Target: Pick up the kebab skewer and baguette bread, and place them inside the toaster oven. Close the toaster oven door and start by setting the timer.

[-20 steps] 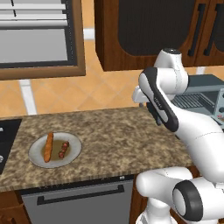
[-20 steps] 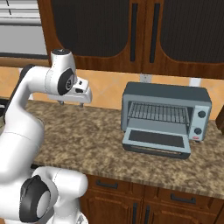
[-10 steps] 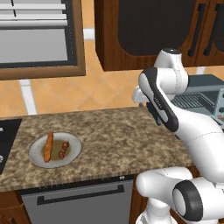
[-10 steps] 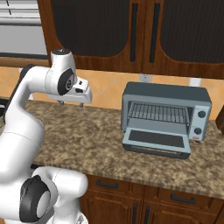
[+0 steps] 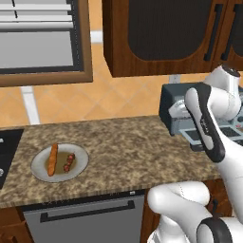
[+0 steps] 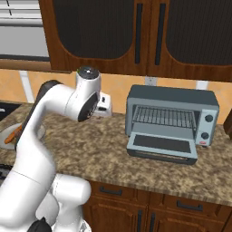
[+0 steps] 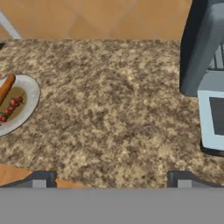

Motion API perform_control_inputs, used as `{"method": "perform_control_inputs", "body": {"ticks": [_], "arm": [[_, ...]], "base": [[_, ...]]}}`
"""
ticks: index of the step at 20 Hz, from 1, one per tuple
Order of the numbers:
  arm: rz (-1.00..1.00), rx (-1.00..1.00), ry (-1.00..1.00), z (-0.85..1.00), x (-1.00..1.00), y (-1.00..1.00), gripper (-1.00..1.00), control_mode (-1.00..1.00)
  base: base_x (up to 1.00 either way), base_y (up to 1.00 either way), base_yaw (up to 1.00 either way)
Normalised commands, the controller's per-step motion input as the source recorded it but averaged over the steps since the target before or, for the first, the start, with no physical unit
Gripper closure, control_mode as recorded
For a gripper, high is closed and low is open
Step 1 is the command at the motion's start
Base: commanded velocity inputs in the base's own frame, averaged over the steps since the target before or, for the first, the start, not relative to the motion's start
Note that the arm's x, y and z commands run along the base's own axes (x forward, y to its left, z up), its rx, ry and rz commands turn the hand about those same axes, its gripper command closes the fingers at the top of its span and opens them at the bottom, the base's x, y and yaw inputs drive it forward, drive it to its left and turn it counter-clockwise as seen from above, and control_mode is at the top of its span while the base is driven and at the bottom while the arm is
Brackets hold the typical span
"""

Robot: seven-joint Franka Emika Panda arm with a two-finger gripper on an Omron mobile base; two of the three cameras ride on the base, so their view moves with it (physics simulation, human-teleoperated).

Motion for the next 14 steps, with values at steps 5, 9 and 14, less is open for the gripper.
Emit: {"method": "perform_control_inputs", "body": {"ticks": [5,9,14], "arm": [[0.16,0.13,-0.51,-0.1,-0.11,-0.91,-1.0,-1.0],[0.08,0.1,-0.44,-0.19,0.11,-0.76,-1.0,-1.0],[0.01,0.1,-0.25,-0.01,0.42,-0.59,-1.0,-1.0]], "base": [[0.0,0.0,0.0],[0.0,0.0,0.0],[0.0,0.0,0.0]]}}
